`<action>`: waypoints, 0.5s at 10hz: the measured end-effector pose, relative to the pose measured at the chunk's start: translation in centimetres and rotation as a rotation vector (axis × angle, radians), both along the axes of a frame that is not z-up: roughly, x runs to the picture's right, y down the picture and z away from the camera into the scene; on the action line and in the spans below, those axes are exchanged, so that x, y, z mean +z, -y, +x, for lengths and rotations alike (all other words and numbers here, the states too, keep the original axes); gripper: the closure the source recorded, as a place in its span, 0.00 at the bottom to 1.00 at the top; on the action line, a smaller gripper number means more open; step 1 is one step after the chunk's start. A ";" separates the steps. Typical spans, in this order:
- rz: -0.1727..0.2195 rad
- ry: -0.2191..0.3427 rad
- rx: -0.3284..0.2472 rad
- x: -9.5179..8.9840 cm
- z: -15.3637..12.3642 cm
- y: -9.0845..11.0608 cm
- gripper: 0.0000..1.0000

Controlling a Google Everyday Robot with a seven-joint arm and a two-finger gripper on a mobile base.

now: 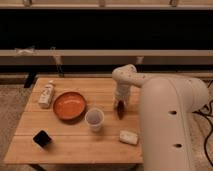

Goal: Place the pepper in the ceramic bowl

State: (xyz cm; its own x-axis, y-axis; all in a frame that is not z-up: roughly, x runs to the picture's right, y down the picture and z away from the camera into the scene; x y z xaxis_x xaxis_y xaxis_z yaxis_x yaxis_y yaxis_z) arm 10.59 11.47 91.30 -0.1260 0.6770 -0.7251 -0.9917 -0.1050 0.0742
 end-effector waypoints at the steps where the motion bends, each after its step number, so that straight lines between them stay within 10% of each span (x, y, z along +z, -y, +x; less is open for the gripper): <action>1: -0.009 -0.001 0.011 -0.2 0.2 -0.1 0.61; 5: -0.035 -0.001 0.049 -1.4 0.8 -0.4 0.97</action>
